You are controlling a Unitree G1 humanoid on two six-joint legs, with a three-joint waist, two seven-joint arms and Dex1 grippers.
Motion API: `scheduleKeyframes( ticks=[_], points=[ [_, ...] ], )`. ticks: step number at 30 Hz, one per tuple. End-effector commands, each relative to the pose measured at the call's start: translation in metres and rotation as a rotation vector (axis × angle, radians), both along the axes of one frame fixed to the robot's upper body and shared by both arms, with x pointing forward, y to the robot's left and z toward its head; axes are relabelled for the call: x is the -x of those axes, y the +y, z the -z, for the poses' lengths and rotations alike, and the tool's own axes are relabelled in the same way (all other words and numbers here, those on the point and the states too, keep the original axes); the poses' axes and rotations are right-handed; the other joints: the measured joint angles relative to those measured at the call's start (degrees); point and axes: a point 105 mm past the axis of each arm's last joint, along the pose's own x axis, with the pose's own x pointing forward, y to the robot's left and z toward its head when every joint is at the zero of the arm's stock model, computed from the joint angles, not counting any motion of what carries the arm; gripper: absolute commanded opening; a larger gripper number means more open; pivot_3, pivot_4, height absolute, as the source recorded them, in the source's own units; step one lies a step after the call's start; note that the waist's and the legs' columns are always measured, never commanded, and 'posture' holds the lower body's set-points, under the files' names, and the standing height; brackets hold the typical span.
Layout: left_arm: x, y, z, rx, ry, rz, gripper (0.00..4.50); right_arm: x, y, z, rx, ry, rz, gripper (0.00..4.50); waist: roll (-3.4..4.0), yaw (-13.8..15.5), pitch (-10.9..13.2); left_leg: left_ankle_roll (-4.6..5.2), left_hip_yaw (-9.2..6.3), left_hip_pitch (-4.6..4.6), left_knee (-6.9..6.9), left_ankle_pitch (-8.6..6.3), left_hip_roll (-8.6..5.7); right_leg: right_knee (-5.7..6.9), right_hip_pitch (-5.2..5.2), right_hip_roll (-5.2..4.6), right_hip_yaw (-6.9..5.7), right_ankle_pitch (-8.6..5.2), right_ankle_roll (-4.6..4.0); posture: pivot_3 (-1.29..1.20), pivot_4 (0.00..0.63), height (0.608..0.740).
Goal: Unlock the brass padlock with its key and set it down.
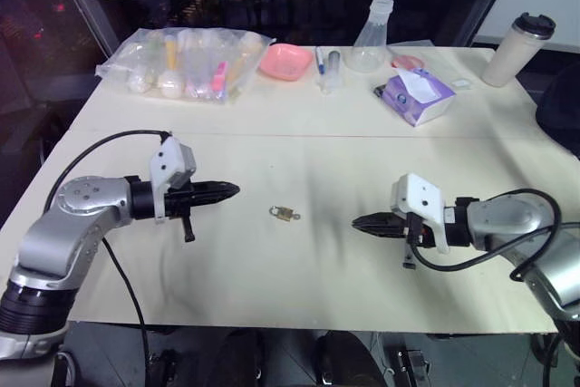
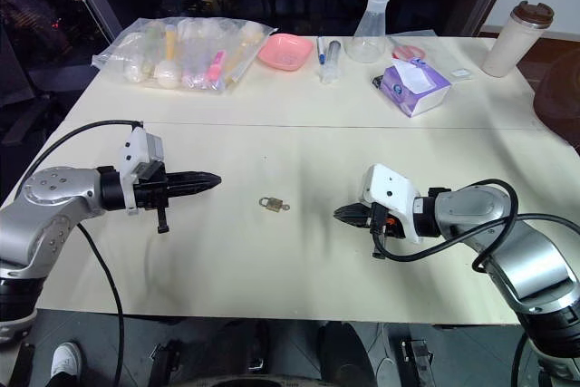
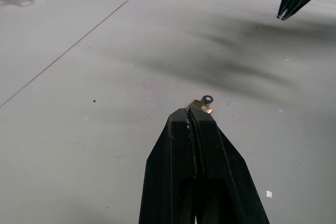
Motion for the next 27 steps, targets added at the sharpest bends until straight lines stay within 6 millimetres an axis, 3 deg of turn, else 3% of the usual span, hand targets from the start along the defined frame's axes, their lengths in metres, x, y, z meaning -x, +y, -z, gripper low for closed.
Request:
scheduleKeyframes(
  ticks=[1, 13, 16, 23, 27],
  points=[
    [0.002, -0.004, -0.011, 0.006, -0.035, 0.021, 0.00, 0.002, 0.008, -0.008, -0.012, -0.032, -0.029, 0.05, 0.00, 0.0, 0.0, 0.00, 0.00, 0.00, 0.00, 0.00, 0.00, 0.00, 0.00, 0.00, 0.00, 0.00, 0.00, 0.00, 0.150, 0.740],
    [0.008, -0.004, -0.007, 0.004, -0.019, 0.010, 0.00, -0.011, 0.022, -0.004, -0.024, -0.017, -0.053, 0.05, 0.00, 0.0, 0.0, 0.00, 0.00, 0.00, 0.00, 0.00, 0.00, 0.01, 0.00, 0.01, 0.00, 0.00, 0.00, 0.00, 0.150, 0.740],
    [0.009, -0.003, -0.006, 0.006, -0.018, 0.005, 0.00, -0.020, 0.030, 0.003, -0.032, -0.004, -0.055, 0.86, -0.01, -0.1, 0.0, 0.00, 0.00, 0.03, 0.00, 0.00, 0.00, 0.02, 0.00, 0.01, 0.00, 0.00, 0.00, 0.00, 0.150, 0.740],
    [0.010, -0.003, -0.006, 0.012, -0.016, -0.001, 0.00, -0.037, 0.060, 0.021, -0.042, 0.012, -0.093, 4.45, -0.01, -0.1, 0.0, -0.02, 0.01, 0.00, 0.00, 0.01, 0.00, 0.09, -0.07, 0.03, 0.00, 0.00, 0.00, 0.00, 0.150, 0.740],
    [0.012, -0.001, -0.006, 0.011, -0.017, -0.006, 0.00, -0.042, 0.071, 0.034, -0.058, 0.055, -0.090, 4.45, -0.01, 0.0, 0.0, -0.03, 0.01, -0.02, 0.01, 0.02, -0.01, 0.09, -0.08, 0.03, 0.00, 0.00, 0.00, 0.00, 0.150, 0.740]
  ],
)
